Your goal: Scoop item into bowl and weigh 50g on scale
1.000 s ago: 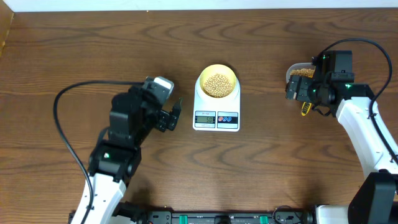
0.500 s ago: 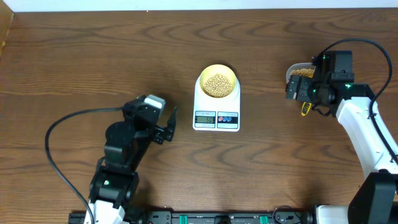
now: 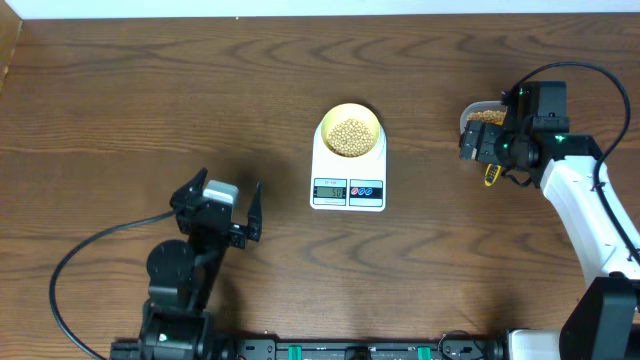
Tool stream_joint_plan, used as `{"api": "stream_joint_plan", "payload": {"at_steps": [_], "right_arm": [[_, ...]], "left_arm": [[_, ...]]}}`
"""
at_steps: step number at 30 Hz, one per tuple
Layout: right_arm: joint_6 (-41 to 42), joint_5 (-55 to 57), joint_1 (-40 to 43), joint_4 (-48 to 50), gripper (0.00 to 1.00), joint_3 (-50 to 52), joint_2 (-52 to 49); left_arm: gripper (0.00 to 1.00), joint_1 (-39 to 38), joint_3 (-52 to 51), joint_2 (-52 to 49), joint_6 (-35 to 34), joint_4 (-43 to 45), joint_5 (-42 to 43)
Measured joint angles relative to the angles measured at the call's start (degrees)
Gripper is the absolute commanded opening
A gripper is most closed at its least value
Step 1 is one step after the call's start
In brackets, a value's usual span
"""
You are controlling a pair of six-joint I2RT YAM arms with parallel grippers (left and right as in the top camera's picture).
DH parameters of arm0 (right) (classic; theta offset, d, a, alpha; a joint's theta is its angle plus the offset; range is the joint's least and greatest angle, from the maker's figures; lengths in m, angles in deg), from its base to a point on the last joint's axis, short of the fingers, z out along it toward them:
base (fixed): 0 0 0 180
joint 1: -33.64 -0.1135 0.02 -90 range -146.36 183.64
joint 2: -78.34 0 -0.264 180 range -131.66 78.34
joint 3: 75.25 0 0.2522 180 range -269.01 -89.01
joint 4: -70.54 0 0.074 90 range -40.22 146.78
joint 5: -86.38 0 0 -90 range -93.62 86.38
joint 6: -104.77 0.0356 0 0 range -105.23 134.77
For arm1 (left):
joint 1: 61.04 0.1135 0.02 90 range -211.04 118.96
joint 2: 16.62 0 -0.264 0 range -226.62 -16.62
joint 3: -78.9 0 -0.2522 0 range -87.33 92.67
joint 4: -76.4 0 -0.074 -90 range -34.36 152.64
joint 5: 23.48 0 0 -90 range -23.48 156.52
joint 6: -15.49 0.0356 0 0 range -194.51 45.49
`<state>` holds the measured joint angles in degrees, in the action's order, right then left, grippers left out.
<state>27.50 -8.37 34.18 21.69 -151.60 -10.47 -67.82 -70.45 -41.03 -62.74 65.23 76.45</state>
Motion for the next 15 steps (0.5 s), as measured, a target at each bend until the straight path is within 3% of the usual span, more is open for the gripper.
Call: {"api": "stream_joint_plan", "payload": {"at_steps": [10, 15], "right_arm": [[0.0, 0.0, 0.0, 0.0, 0.99, 0.0, 0.0], [0.0, 0.0, 0.0, 0.0, 0.99, 0.0, 0.0]], "left_arm": [[0.91, 0.0, -4.5, 8.0, -0.1, 0.0, -3.6], [0.91, 0.2, -7.0, 11.5, -3.6, 0.0, -4.3]]}}
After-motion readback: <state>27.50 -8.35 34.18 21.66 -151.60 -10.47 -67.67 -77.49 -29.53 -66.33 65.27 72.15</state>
